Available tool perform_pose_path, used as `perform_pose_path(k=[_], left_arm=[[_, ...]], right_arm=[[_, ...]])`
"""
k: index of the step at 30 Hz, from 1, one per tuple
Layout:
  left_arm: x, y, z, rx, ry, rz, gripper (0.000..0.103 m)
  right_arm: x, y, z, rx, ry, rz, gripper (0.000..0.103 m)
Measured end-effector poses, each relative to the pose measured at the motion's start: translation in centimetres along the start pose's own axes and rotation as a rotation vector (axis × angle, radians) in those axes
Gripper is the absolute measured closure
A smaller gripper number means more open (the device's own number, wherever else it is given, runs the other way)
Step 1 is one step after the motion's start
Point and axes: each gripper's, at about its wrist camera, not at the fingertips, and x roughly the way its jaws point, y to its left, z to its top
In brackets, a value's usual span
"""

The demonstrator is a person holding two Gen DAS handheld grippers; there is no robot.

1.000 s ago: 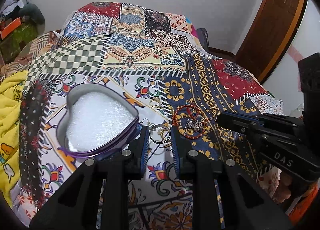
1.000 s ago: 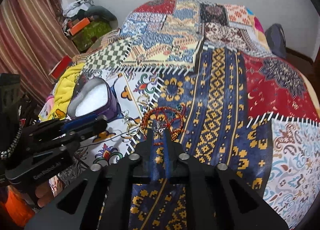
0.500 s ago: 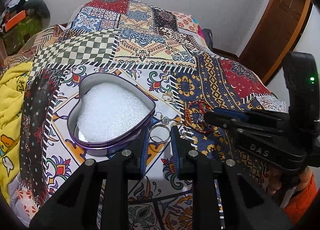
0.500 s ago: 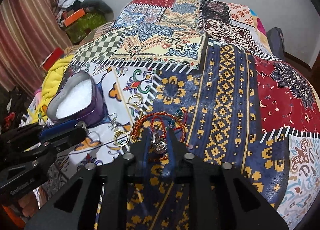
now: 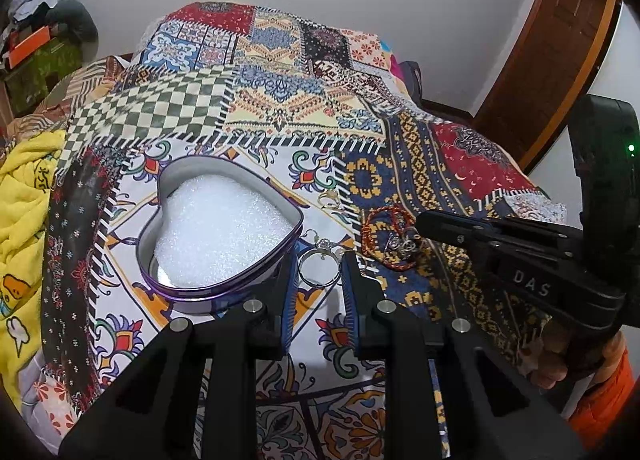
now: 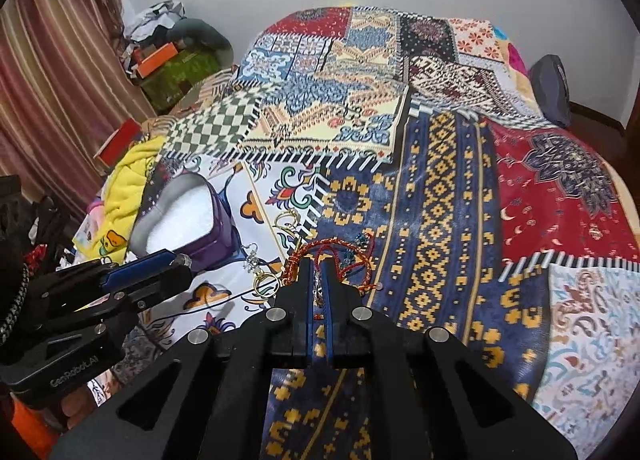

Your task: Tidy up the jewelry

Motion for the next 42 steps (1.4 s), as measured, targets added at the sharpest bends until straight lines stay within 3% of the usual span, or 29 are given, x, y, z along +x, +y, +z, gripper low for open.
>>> perform_pose_path(k=[5,16,20,23,35,38,42], left_arm=[[-1.5,-0.1,0.0,0.0,-0.026,0.005,0.082],[-2.8,0.8,-0.8,-0.023,-0.035,0.024,0.082],[-2.5,1.4,-1.0,-0.036,-0.024,0.03,0.082],[-2.2,1.7,-1.1,-0.043,-0.017,0.032,0.082],[-0.9,2.0,-1.1,-0.051,0.005,0.023,0.082],[-0.9,2.1,-1.2,-0.05,0.007,0.026,0.082],[-0.9,2.1,-1.2,-0.049,0.008,0.03,0.082]], right_arm=[[-1.3,0.1,-0.1,-0.012,-0.015,-0.041,0.099],[2.8,0.6,-1.1,-0.064,0.14,-0.056,0.092],[3.9,0.6,-1.1,-0.079,0.162,-0.07,0.081],[4.2,0.7,-1.1,-0.098,0.17,-0.079,0.079],[5.0,0.4,-0.3,-0.107,0.148,-0.08,0.08],[4.8,0.5,-0.4,-0.106,0.136,-0.087,0.091],[4.4,0.5,-0.5,-0.098,0.132,-0.069,0.097]])
